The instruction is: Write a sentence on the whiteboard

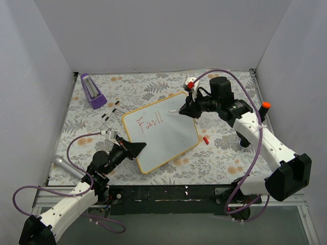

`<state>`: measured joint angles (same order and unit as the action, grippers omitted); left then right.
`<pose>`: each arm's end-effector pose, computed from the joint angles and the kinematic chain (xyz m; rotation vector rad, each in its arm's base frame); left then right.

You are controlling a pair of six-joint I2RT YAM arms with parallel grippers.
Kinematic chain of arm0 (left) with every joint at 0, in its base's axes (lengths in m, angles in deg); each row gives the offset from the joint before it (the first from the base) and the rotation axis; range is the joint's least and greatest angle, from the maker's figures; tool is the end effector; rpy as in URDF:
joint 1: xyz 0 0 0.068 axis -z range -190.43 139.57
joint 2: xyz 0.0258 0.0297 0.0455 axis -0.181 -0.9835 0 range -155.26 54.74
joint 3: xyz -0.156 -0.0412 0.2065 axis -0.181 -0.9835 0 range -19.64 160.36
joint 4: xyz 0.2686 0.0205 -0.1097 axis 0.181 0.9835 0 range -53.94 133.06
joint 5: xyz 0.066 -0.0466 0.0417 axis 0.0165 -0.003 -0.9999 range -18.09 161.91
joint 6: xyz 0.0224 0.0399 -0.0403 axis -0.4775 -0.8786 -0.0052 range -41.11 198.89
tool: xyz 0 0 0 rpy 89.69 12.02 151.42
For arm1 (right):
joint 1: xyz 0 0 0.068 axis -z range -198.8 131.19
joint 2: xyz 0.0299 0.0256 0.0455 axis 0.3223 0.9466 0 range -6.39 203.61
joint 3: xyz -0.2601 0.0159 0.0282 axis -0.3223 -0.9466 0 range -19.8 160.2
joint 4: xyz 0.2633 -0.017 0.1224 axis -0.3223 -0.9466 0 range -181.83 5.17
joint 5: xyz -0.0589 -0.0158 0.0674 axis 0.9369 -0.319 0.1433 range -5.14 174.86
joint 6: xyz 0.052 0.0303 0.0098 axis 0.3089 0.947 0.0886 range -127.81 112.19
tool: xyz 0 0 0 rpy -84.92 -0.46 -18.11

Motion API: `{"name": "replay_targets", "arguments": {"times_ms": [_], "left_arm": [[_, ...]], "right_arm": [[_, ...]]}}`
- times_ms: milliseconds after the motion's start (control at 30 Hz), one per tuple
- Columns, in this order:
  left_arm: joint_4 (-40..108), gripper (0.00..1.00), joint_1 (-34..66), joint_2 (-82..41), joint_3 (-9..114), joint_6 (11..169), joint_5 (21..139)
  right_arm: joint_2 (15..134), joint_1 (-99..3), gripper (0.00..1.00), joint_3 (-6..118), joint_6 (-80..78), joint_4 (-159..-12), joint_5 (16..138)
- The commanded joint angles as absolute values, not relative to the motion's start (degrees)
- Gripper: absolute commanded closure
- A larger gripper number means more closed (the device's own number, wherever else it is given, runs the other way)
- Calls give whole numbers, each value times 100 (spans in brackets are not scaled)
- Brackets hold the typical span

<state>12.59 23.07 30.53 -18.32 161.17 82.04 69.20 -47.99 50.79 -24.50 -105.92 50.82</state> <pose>0.1507 -0.1093 0.1662 -0.6091 1.7427 -1.6597 0.2825 0.1870 0.3450 -1.1216 1.6785 0.7381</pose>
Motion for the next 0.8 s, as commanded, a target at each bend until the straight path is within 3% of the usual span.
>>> {"name": "replay_targets", "arguments": {"times_ms": [0,767], "left_arm": [[538,100,2323,3198,-1709,16098,8289],[609,100,2323,3285,-1709,16116,8280]], "right_arm": [[6761,-4737,99,5060,-2434,-10391,4918],[6700,-4658,99,4937,-2372,-10303,4742]]}}
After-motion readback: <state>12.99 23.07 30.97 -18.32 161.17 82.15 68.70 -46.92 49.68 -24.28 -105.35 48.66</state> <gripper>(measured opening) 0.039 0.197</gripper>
